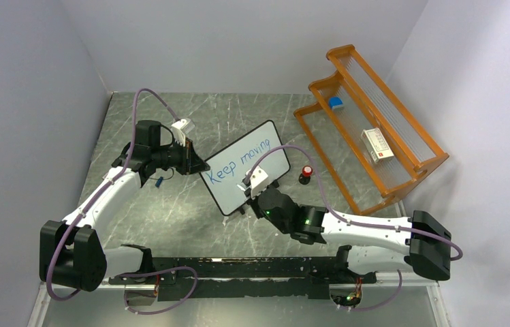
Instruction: Write a sentence on the whiteboard
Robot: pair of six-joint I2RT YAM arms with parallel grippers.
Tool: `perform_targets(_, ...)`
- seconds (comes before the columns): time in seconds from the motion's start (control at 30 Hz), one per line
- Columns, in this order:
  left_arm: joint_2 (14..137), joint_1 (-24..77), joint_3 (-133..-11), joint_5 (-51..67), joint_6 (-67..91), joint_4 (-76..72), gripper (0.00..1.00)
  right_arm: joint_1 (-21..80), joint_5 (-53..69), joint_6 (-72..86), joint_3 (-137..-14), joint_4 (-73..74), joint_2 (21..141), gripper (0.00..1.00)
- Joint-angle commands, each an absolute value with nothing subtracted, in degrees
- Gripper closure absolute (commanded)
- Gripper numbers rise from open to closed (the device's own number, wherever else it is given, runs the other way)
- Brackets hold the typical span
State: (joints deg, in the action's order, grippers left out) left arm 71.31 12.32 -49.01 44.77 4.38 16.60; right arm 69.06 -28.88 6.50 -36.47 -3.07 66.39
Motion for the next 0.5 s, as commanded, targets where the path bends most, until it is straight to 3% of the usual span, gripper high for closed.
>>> perform_targets(0.0, 73.66, 12.74, -47.90, 36.24, 1.49, 20.82, 0.95, 69.53, -29.82, 5.33, -38.81, -6.49, 66.98, 1.00)
perform_targets(0.47, 73.74, 12.74, -47.97, 36.20, 1.49, 20.83, 0.95, 69.64, -29.35, 4.66, -40.41, -7.33, 70.61, 1.00)
